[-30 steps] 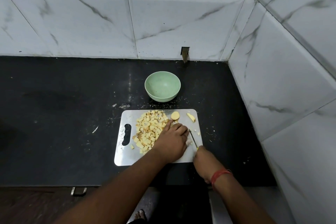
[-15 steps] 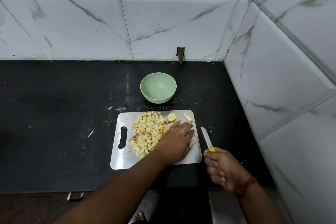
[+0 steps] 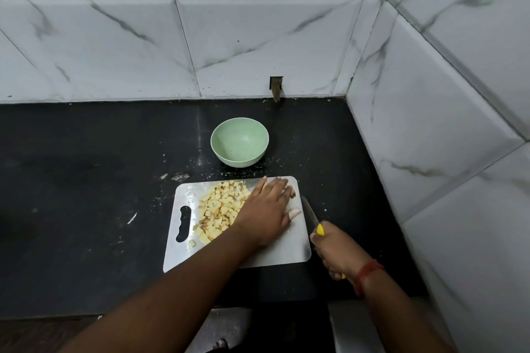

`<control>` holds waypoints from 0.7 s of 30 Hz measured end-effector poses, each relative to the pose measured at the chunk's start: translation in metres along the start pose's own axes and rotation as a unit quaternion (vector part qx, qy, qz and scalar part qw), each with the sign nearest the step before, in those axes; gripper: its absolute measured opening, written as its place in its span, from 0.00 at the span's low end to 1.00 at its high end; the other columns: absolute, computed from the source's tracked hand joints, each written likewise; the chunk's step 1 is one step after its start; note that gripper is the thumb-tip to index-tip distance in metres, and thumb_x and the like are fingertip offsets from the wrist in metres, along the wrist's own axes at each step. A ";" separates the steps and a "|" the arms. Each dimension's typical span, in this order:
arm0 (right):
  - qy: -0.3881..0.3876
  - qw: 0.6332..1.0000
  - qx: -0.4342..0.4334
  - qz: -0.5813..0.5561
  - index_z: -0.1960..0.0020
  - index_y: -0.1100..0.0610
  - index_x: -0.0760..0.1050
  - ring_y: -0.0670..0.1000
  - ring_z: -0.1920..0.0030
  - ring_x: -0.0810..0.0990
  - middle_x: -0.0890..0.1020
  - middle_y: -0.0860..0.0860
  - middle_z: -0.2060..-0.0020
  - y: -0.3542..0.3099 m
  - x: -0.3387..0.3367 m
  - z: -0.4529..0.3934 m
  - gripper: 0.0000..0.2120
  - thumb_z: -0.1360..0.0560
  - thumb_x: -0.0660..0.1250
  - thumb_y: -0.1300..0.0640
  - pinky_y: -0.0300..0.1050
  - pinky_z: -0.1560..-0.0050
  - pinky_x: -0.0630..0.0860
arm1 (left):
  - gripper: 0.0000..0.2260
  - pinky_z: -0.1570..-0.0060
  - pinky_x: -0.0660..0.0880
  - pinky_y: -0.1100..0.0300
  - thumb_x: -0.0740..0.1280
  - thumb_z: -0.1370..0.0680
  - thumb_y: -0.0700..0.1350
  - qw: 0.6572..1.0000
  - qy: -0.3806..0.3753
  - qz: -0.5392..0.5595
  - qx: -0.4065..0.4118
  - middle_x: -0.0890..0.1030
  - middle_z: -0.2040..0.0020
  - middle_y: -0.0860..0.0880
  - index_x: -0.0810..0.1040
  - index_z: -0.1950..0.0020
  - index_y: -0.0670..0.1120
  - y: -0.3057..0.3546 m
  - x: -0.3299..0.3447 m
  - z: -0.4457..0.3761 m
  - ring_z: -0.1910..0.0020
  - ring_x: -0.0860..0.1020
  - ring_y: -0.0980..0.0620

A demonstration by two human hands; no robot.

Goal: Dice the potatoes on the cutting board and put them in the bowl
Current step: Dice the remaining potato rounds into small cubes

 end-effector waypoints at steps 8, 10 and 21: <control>0.022 0.982 -0.016 0.186 0.52 0.55 0.67 0.54 0.71 0.72 0.76 0.56 0.59 -0.033 -0.007 -0.030 0.06 0.21 0.54 0.54 0.39 0.76 0.68 | 0.31 0.20 0.42 0.48 0.46 0.14 0.60 0.996 -0.083 -0.025 -0.009 0.55 0.17 0.45 0.54 0.17 0.43 -0.007 0.014 -0.018 0.17 0.47 0.47; 0.024 0.980 -0.014 0.197 0.51 0.56 0.67 0.54 0.72 0.73 0.77 0.57 0.58 -0.034 -0.009 -0.034 0.06 0.21 0.54 0.54 0.39 0.76 0.68 | 0.31 0.20 0.42 0.49 0.46 0.14 0.60 0.996 -0.084 -0.020 -0.013 0.55 0.17 0.45 0.54 0.17 0.42 -0.009 0.015 -0.017 0.17 0.47 0.47; 0.029 0.977 -0.009 0.211 0.46 0.56 0.68 0.52 0.70 0.73 0.76 0.55 0.56 -0.042 -0.010 -0.042 0.08 0.20 0.54 0.53 0.39 0.76 0.69 | 0.29 0.20 0.43 0.50 0.49 0.15 0.59 0.999 -0.032 0.019 -0.010 0.65 0.23 0.46 0.64 0.20 0.43 -0.007 0.016 0.000 0.21 0.58 0.47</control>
Point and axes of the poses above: each hand's wrist, its own z-axis away from the middle knuckle, its own x-axis out of the palm, y = z × x, the point moved 8 cm from there along -z, towards the middle knuckle
